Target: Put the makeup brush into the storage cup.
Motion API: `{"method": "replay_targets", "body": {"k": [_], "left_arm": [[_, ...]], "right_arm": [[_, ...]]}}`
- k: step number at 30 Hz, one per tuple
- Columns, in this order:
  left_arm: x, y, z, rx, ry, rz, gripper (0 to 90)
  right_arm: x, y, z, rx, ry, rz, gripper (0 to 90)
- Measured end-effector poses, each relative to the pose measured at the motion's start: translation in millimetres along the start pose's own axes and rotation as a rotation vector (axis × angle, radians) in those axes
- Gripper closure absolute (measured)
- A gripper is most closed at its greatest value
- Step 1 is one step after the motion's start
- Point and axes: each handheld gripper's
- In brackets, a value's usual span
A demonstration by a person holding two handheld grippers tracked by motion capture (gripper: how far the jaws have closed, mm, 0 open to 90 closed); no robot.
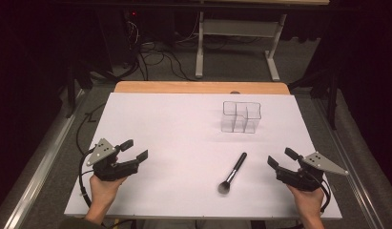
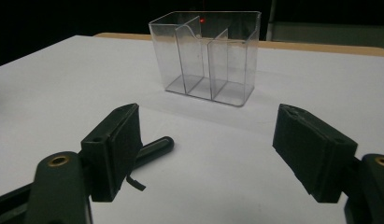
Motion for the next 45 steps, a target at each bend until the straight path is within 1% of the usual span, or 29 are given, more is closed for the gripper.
{"method": "replay_targets", "body": {"k": [5,6,10,19,22,26,28,33,41,45], "left_arm": [[0.8,0.0,0.3,0.002,-0.004,-0.003,29.5],[1.2,-0.3,1.2,0.005,0.001,0.004,29.6],[1.0,-0.4,1.3,0.005,0.003,0.006,29.6],[1.0,0.3,0.9,0.002,0.001,0.002,29.7],[0.8,0.6,0.1,0.005,0.000,0.002,29.7],[0.8,1.1,0.2,0.007,-0.002,0.001,29.7],[0.7,1.0,0.2,0.007,0.001,0.002,29.7],[0.8,1.5,0.2,0.007,0.001,0.001,29.8],[0.6,1.2,0.4,0.014,0.002,0.004,29.6],[0.8,1.4,0.2,0.007,-0.001,0.004,29.8]], "right_arm": [[-0.5,1.1,-0.7,-0.004,-0.001,0.000,25.3],[-0.8,0.3,-1.3,-0.004,0.000,0.002,25.3],[-0.9,-0.6,-2.0,-0.008,-0.004,0.009,25.3],[-1.0,0.7,1.0,-0.003,0.007,0.001,25.5],[-1.4,-0.6,1.0,0.004,0.006,0.022,25.6],[-1.1,-0.6,0.9,0.007,0.003,0.028,25.6],[-0.9,0.2,1.2,0.002,0.006,0.018,25.6],[-1.5,-0.2,2.8,0.000,0.015,0.012,25.6],[-4.4,0.8,5.1,-0.012,0.026,0.021,25.3],[-5.9,-1.6,5.3,-0.021,0.031,0.029,25.2]]}}
Point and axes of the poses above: each handheld gripper's, and its own axes: z roughly backward along the jaws, x roughly out of its underside, y roughly to its right, and after that the axes turned 9 degrees about -y, right-handed
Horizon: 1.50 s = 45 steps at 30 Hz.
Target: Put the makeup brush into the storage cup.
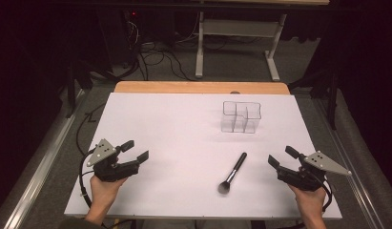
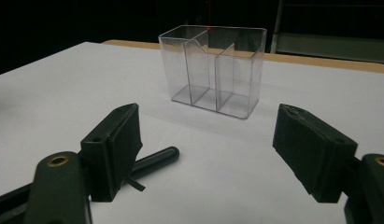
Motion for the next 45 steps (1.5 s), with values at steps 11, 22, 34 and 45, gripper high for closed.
{"method": "replay_targets", "body": {"k": [11,22,34,45], "left_arm": [[0.2,-1.8,-0.3,-0.001,-0.001,0.009,29.8],[0.4,-2.5,-0.7,0.001,0.002,0.015,29.8],[0.5,-1.6,-0.8,0.003,-0.001,0.013,29.8],[0.5,-1.0,0.1,0.008,0.002,0.009,29.8]], "right_arm": [[-7.4,-3.1,-5.6,-0.026,-0.001,-0.001,25.2],[-17.2,-10.0,-10.0,-0.061,0.003,0.004,25.1],[-29.5,-19.0,-20.0,-0.090,0.003,0.020,25.1],[-39.2,-31.2,-32.1,-0.121,0.000,0.038,25.0]]}}
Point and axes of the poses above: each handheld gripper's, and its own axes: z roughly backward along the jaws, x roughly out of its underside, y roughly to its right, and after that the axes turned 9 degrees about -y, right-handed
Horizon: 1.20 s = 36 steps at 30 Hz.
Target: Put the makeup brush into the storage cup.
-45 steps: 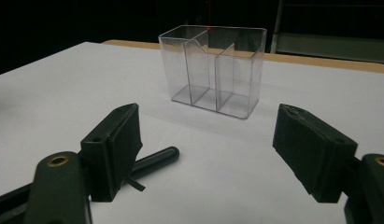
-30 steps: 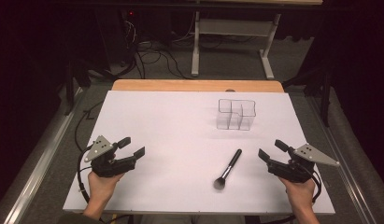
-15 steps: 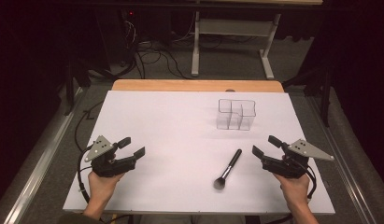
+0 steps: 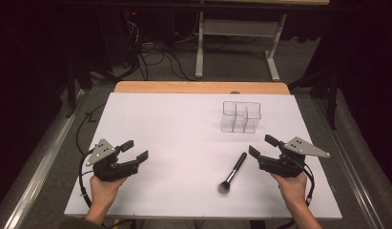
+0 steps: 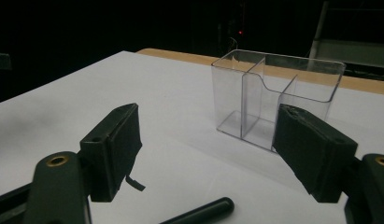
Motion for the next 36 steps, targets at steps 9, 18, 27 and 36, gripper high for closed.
{"method": "replay_targets", "body": {"k": [9,18,27,36], "left_arm": [[-0.1,0.1,-0.2,0.000,-0.002,0.000,29.8],[0.0,-0.2,0.2,0.001,0.002,0.003,29.8],[0.0,-0.5,0.1,0.001,0.001,0.004,29.8],[0.0,-0.5,-0.4,0.002,0.000,0.005,29.8]], "right_arm": [[-7.5,-6.3,-11.1,-0.021,-0.009,0.016,24.8],[-15.6,-13.2,-23.1,-0.040,-0.008,0.018,24.7],[-22.6,-18.3,-33.8,-0.054,-0.003,0.018,24.7],[-28.5,-24.7,-44.3,-0.069,-0.006,0.027,24.7]]}}
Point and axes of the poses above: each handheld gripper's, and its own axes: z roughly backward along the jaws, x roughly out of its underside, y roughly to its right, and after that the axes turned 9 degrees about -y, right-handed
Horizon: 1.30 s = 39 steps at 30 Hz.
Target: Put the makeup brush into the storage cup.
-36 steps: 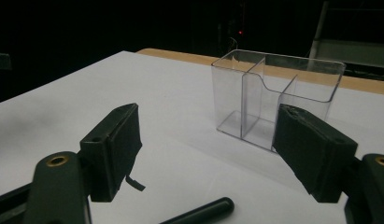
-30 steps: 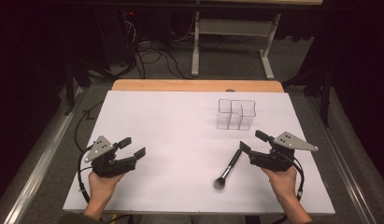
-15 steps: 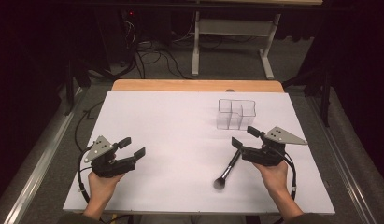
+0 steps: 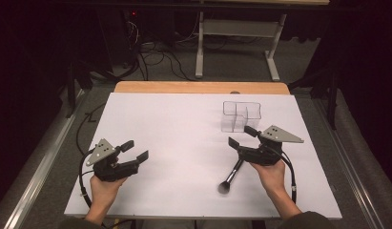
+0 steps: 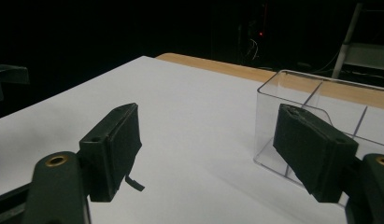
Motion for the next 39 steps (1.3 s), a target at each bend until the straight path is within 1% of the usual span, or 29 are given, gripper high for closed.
{"method": "replay_targets", "body": {"k": [4,7,8,9,10,13,18,20,22,25,27,28,31,32,37,38,39], "left_arm": [[-0.1,0.0,-0.2,0.002,0.000,0.000,29.8],[-0.1,0.1,0.1,0.003,0.001,0.000,29.8],[0.0,-0.1,0.3,0.003,0.002,0.001,29.9],[0.0,-0.1,0.3,0.003,0.002,0.001,29.8],[0.0,-0.7,0.2,0.004,0.001,0.003,29.8],[-0.1,-0.5,0.0,0.004,0.001,0.003,29.8],[0.0,0.3,0.4,0.000,0.001,-0.003,29.9],[0.0,0.0,0.5,0.001,0.003,-0.001,29.9],[0.0,-0.2,0.3,0.000,0.001,0.000,29.9],[-0.1,0.3,0.1,0.002,0.000,-0.002,29.8],[-0.1,0.5,0.4,0.002,0.000,-0.004,29.9],[-0.1,0.4,0.5,0.002,0.002,-0.004,29.8],[0.0,0.4,0.5,0.003,0.002,-0.006,29.8],[0.0,0.4,0.5,0.003,0.002,-0.006,29.8],[-0.1,0.8,0.3,0.004,0.001,-0.008,29.8],[-0.1,0.9,0.4,0.004,0.001,-0.009,29.8],[-0.1,0.9,0.4,0.004,0.001,-0.009,29.8]], "right_arm": [[-3.2,-1.8,-6.4,-0.007,0.001,-0.019,24.7],[-4.5,-2.9,-8.7,-0.009,0.005,-0.020,24.7],[-5.8,-3.9,-10.4,-0.017,0.006,-0.015,24.7],[-6.2,-4.3,-11.2,-0.013,0.010,-0.013,24.7],[-7.0,-5.0,-11.8,-0.019,0.009,-0.019,24.7],[-8.1,-4.7,-13.3,-0.014,0.013,-0.014,24.7],[-9.1,-5.0,-15.3,-0.009,0.014,-0.025,24.7],[-9.5,-4.7,-15.4,-0.010,0.012,-0.015,24.6],[-10.0,-4.4,-15.0,-0.002,0.009,-0.011,24.6],[-10.5,-3.2,-13.6,-0.003,0.002,-0.010,24.7],[-10.7,-1.7,-12.3,0.006,-0.006,-0.028,24.8],[-10.8,0.1,-10.6,0.010,-0.016,-0.045,24.8],[-11.2,1.2,-9.5,0.012,-0.017,-0.044,25.1],[-11.9,1.6,-8.8,0.012,-0.026,-0.051,25.2],[-14.2,1.9,-8.0,0.013,-0.044,-0.053,25.7],[-16.0,1.6,-7.1,0.016,-0.060,-0.056,26.0],[-16.0,1.6,-7.1,0.016,-0.060,-0.056,26.0]]}}
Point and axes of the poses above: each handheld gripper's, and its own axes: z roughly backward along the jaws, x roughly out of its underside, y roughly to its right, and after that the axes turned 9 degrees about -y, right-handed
